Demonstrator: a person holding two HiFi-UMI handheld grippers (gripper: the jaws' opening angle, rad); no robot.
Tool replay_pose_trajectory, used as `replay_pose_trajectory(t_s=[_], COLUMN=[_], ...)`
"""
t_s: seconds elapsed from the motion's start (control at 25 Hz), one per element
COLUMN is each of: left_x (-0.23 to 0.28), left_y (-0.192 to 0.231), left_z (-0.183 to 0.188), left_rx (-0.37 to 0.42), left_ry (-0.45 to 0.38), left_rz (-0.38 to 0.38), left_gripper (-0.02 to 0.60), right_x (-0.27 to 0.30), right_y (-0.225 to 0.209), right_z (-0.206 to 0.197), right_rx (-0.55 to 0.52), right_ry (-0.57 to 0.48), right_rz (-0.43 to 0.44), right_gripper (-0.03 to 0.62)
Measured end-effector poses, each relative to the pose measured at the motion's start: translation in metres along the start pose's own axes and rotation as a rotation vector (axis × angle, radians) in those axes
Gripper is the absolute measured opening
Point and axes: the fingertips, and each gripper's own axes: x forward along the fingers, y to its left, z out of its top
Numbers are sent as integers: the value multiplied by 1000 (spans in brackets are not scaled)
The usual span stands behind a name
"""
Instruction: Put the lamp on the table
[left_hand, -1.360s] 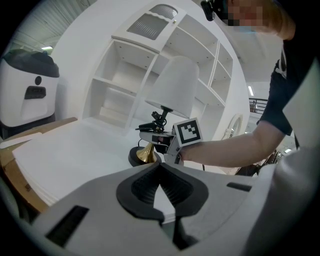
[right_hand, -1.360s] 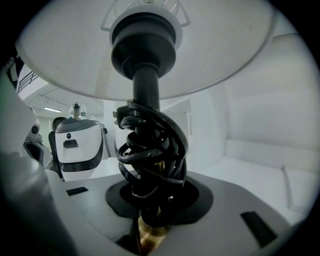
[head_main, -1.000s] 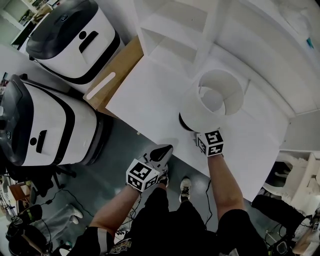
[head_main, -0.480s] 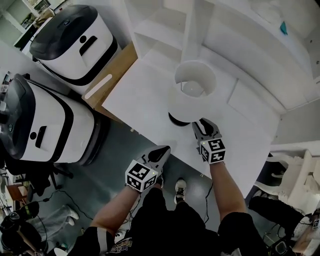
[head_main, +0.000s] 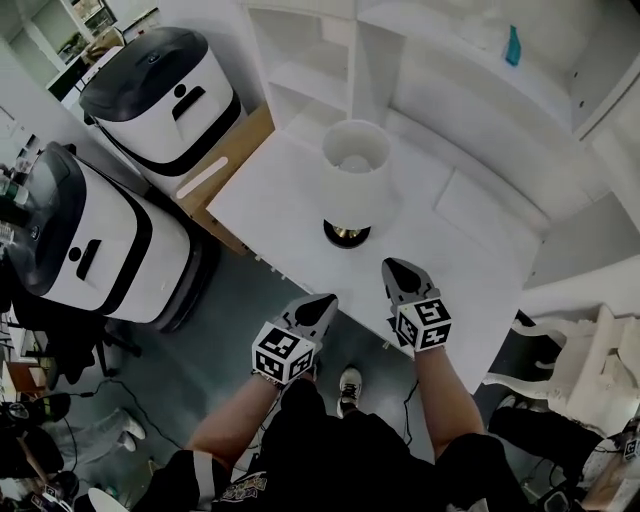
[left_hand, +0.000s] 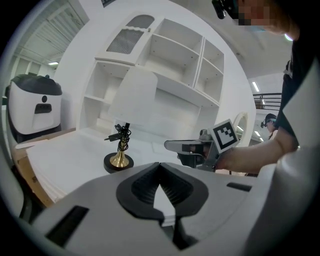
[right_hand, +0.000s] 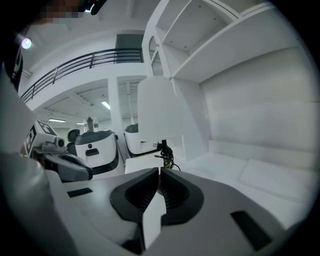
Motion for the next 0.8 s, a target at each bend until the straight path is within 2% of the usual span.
replay_pose_trajectory(t_s=[0.28, 0.48, 0.8], left_x=[-22, -47, -90], left_y=[-38, -59, -71], left_z=[-1, -4, -21], left_rx=[-14, -18, -46], left_ry=[-33, -50, -51], left_rz=[61, 108, 147], left_gripper=[6, 6, 6], right_x=[-47, -75, -98], right_y=[39, 61, 95], right_z=[17, 24, 14], right_rx=[-26, 9, 43], right_ry=[-25, -48, -42], right_rz=[92, 142, 171], right_gripper=[32, 31, 29])
